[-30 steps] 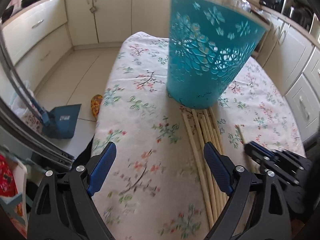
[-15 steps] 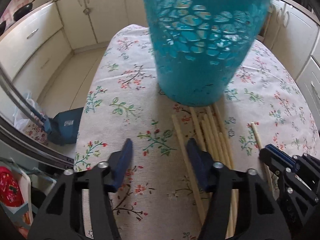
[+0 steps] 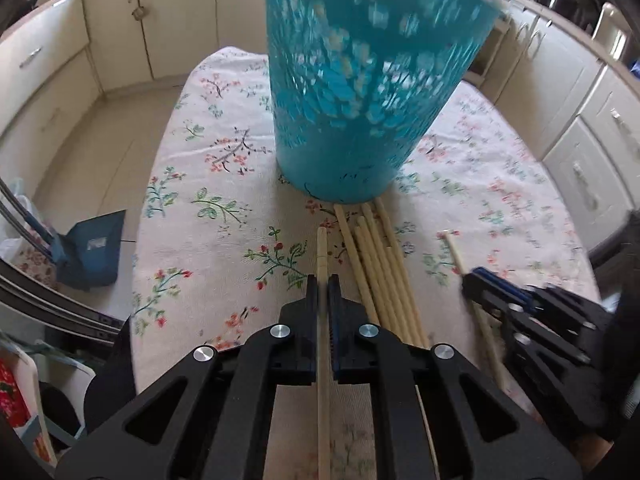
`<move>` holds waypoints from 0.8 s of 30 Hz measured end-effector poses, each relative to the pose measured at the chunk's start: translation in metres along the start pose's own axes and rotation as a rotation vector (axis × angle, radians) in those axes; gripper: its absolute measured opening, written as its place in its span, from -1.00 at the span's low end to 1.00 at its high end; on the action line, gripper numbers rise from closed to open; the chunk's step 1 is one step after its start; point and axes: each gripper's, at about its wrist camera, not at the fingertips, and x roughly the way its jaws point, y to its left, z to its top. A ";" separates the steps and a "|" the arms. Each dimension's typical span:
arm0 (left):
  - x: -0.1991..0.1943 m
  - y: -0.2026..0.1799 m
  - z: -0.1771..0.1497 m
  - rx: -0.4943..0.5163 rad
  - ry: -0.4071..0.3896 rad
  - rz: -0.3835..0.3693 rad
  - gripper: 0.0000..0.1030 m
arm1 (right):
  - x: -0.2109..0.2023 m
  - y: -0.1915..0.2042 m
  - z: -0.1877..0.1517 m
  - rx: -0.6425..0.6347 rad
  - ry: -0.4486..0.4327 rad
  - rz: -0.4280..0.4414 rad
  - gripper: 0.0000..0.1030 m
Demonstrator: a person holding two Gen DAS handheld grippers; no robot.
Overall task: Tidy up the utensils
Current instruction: 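Lift the chopstick with the left tool and drop it into the basket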
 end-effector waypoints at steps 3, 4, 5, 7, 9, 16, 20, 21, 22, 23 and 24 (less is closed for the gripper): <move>-0.031 0.003 0.003 0.001 -0.024 -0.077 -0.91 | 0.000 0.001 0.000 -0.004 -0.001 -0.005 -0.87; -0.041 0.003 0.005 0.004 -0.035 -0.097 -0.91 | 0.000 0.001 0.000 -0.004 -0.001 -0.006 -0.87; -0.053 0.004 0.009 0.006 -0.054 -0.121 -0.91 | 0.000 0.001 0.000 -0.003 -0.001 -0.006 -0.87; -0.082 0.004 0.020 0.007 -0.109 -0.155 -0.91 | 0.000 0.001 0.000 -0.002 -0.002 -0.006 -0.87; -0.112 0.005 0.035 0.006 -0.179 -0.190 -0.91 | 0.000 0.001 0.000 -0.001 -0.002 -0.006 -0.87; -0.180 -0.026 0.116 0.045 -0.558 -0.134 -0.91 | -0.001 0.000 0.000 0.003 -0.003 0.000 -0.87; -0.160 -0.036 0.161 -0.001 -0.662 -0.036 -0.90 | -0.001 -0.002 0.001 0.009 -0.003 0.007 -0.87; -0.156 -0.034 0.168 -0.026 -0.671 -0.037 -0.90 | -0.001 -0.003 0.001 0.012 -0.004 0.010 -0.87; -0.151 -0.032 0.176 -0.054 -0.692 -0.036 -0.91 | -0.001 -0.004 0.001 0.014 -0.004 0.013 -0.87; -0.147 -0.031 0.181 -0.070 -0.722 -0.020 -0.90 | -0.001 -0.005 0.001 0.017 -0.004 0.017 -0.87; -0.141 -0.031 0.184 -0.076 -0.736 -0.005 -0.90 | -0.001 -0.005 0.001 0.019 -0.004 0.019 -0.87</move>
